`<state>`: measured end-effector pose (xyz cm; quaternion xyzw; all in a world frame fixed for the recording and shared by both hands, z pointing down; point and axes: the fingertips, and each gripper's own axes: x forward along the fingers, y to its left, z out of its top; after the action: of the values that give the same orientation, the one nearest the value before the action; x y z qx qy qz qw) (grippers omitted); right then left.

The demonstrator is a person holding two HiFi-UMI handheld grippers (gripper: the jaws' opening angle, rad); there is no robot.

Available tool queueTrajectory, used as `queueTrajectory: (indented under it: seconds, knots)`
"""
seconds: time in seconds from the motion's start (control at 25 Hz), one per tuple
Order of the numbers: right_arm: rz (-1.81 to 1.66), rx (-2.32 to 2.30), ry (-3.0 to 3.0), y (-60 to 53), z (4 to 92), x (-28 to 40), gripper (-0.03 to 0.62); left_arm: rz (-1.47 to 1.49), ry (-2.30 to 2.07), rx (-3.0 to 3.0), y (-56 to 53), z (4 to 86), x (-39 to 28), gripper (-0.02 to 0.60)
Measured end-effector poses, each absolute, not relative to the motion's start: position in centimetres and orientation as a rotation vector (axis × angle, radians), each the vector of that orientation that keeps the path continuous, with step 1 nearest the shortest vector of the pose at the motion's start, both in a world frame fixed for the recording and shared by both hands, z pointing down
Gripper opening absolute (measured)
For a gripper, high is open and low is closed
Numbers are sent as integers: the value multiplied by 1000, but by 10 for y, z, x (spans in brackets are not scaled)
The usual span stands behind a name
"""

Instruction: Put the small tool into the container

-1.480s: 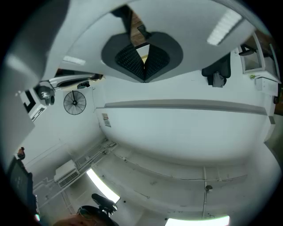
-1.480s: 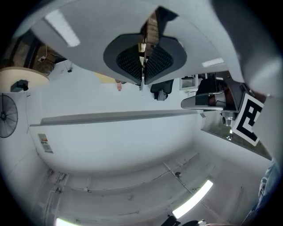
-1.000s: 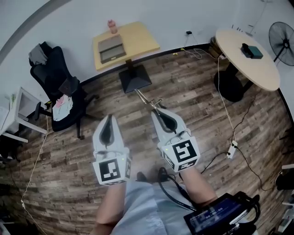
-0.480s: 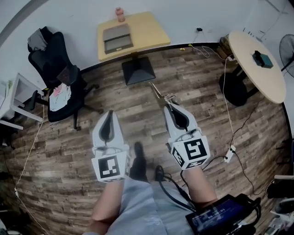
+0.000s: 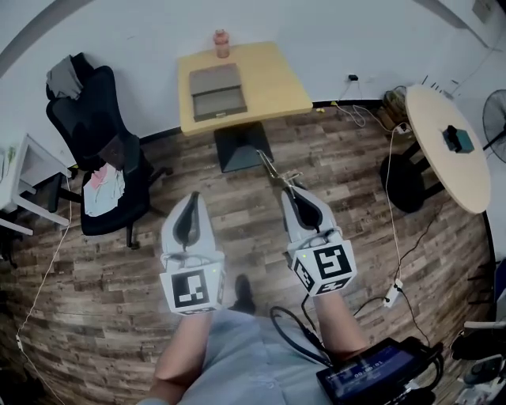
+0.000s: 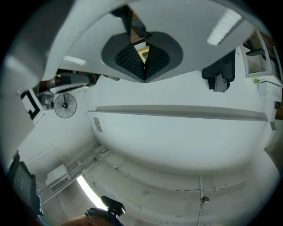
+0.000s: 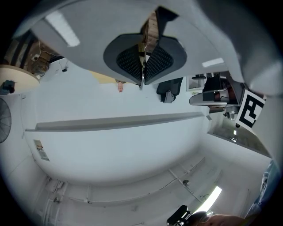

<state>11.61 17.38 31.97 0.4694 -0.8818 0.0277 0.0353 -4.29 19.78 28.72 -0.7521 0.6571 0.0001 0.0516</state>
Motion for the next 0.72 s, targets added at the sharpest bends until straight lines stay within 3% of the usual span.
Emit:
queueTrajectory:
  seconds: [0.36, 0.72]
  knots:
    - [21, 1474, -2699, 115, 298, 72, 20, 56, 1968, -2281, 136, 265, -91, -2]
    - [70, 1500, -2678, 83, 313, 72, 20, -5, 1981, -2316, 104, 285, -97, -2]
